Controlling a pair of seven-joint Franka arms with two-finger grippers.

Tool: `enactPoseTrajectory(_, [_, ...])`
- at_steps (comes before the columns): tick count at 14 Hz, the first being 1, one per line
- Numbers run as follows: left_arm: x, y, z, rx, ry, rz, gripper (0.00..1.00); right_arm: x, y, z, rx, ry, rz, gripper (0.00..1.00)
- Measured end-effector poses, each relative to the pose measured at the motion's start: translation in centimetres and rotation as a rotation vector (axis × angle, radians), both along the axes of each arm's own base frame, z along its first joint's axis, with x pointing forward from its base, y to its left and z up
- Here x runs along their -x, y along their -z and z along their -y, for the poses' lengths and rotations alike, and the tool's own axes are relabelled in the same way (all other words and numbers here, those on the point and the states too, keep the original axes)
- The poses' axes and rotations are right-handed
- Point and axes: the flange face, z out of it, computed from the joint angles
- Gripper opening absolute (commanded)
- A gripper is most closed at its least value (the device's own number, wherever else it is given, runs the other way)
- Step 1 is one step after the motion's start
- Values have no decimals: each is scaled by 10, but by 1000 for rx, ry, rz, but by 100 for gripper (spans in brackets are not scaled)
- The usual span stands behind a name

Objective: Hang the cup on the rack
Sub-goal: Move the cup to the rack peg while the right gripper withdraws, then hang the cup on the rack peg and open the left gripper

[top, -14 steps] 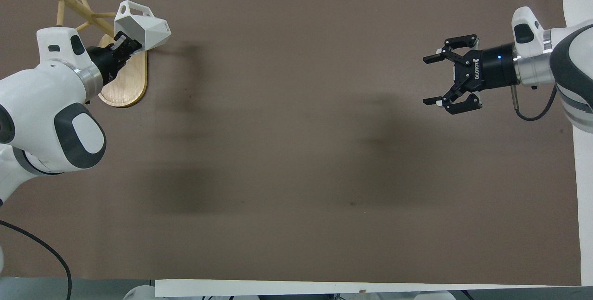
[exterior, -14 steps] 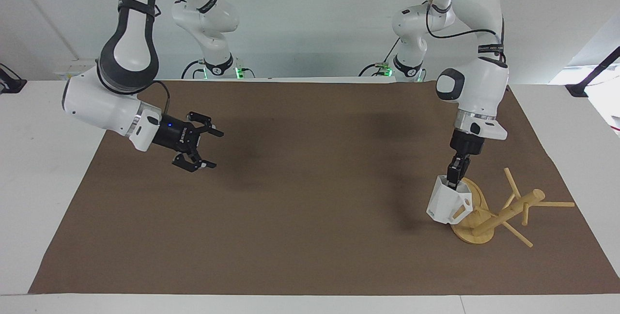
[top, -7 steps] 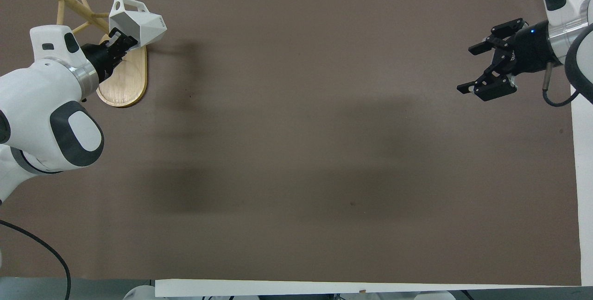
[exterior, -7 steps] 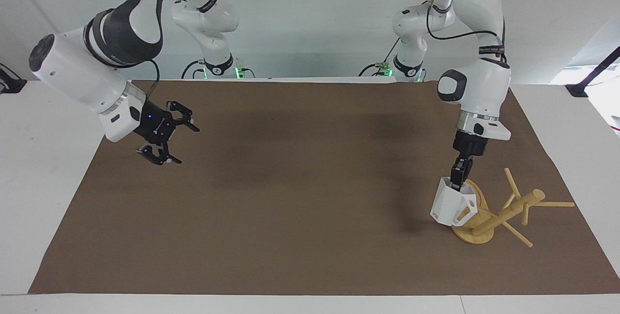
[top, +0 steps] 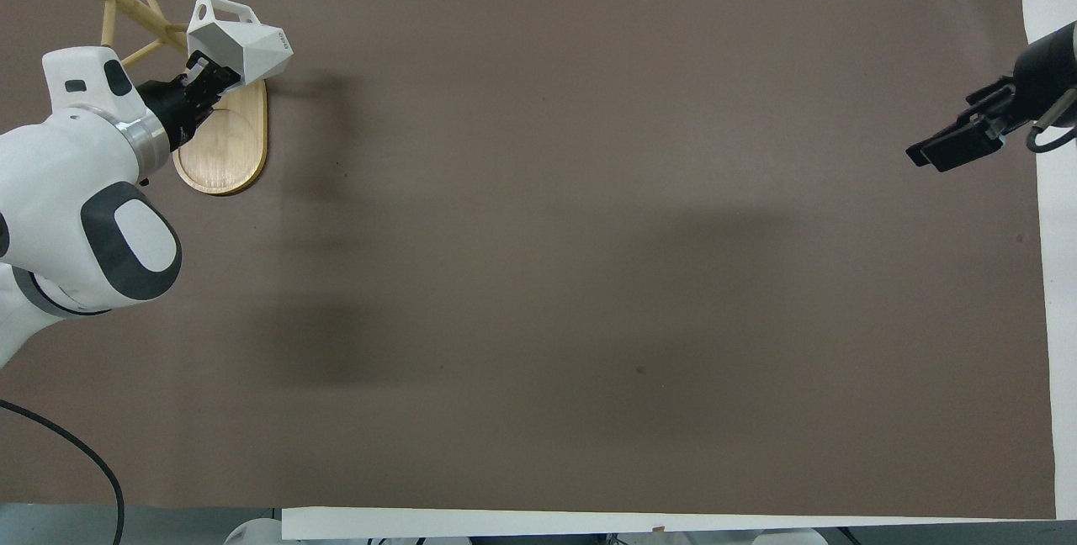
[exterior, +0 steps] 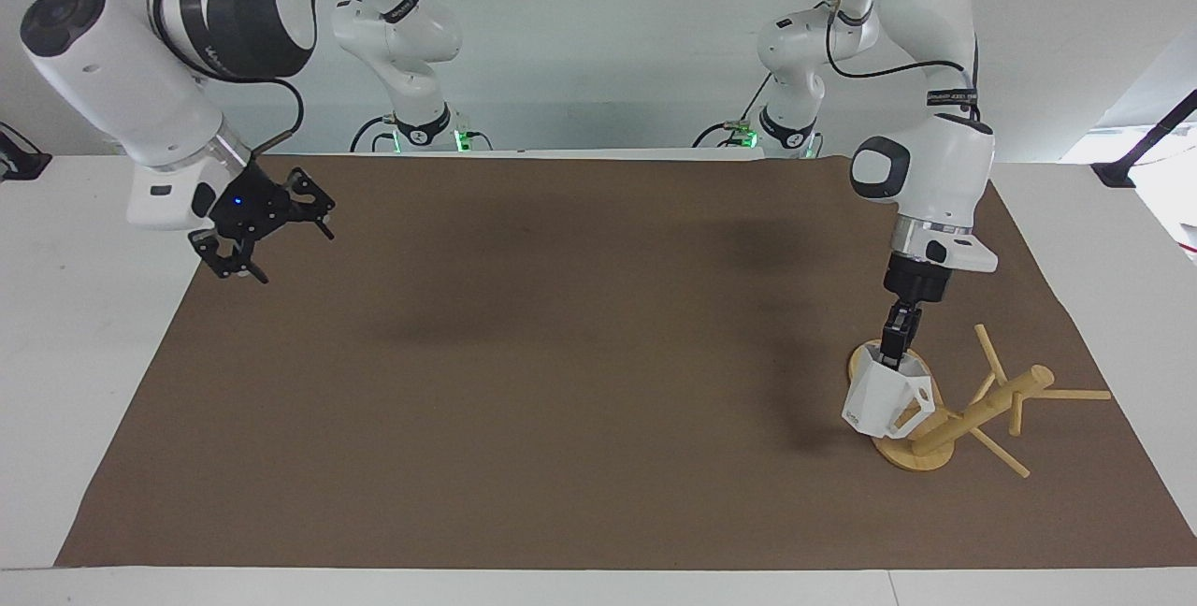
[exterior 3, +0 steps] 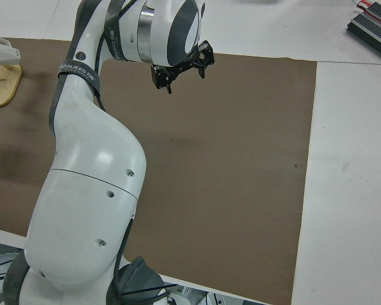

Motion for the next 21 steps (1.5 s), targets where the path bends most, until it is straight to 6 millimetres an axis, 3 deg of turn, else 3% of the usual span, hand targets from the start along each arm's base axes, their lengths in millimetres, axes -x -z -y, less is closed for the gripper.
enactPoseTrajectory(4, [0, 8, -22, -2, -32, -23, 0, 25, -22, 8, 41, 295, -130, 100])
enactPoseTrajectory(7, [-1, 9, -30, -3, -47, -26, 2, 47, -45, 6, 91, 446, -126, 100])
enactPoseTrajectory(9, [-1, 9, -32, -3, -49, -26, 38, 57, -54, 5, 122, 478, -108, 100])
enactPoseTrajectory(11, [-2, 7, -33, -2, -52, -21, 58, 65, -52, 7, 126, 486, -112, 100])
enactPoseTrajectory(13, [-3, 7, -32, 0, -48, -34, 96, 71, -45, 9, 130, 496, -127, 100])
enactPoseTrajectory(16, [2, 5, -33, 6, 3, -184, 100, 73, -35, 13, 138, 510, -145, 100])
enactPoseTrajectory(18, [9, -15, -44, -19, 54, -289, 100, 73, -32, 16, 140, 515, -151, 100])
enactPoseTrajectory(21, [19, -63, -56, -167, 171, -453, 100, 73, -30, 16, 141, 514, -156, 100])
